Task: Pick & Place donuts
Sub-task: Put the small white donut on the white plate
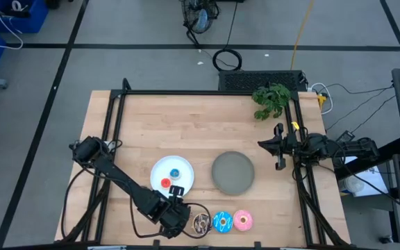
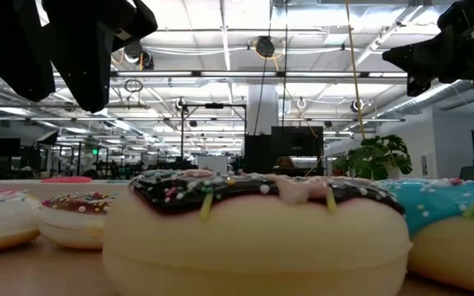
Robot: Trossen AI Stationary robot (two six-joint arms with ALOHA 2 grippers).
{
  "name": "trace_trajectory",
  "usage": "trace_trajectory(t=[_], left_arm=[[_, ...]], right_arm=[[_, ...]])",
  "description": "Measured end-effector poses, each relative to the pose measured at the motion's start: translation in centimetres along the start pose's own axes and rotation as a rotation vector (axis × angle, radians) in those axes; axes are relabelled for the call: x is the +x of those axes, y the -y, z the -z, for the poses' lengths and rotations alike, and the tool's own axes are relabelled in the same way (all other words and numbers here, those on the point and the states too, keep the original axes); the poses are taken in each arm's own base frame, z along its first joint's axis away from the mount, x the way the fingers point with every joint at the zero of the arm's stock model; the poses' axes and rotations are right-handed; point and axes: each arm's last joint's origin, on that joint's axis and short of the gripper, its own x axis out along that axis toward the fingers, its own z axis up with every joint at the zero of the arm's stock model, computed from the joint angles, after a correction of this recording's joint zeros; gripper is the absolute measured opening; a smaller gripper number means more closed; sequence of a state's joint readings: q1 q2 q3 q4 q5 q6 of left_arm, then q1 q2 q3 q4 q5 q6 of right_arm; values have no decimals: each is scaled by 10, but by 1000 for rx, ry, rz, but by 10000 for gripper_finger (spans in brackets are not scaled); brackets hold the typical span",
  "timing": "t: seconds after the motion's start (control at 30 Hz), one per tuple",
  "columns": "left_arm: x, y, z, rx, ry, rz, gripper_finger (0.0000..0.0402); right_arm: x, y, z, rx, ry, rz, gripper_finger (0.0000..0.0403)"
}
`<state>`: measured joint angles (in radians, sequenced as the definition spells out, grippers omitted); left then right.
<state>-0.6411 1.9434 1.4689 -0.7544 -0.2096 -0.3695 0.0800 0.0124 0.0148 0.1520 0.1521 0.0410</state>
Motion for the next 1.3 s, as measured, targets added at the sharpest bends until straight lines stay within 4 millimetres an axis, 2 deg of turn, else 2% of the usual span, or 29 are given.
trace_trajectory(t=[0.7,1.0,1.3], left_arm=[[0,3,1,-13,-17,44,166],[29,13,7,20,-76,42,166],[31,14,12,34,-112,21,166]], right_arm=[[0,0,1,-1,-7,1,0],[0,0,0,-12,0,2,0],[0,0,0,-26,1,3,0]])
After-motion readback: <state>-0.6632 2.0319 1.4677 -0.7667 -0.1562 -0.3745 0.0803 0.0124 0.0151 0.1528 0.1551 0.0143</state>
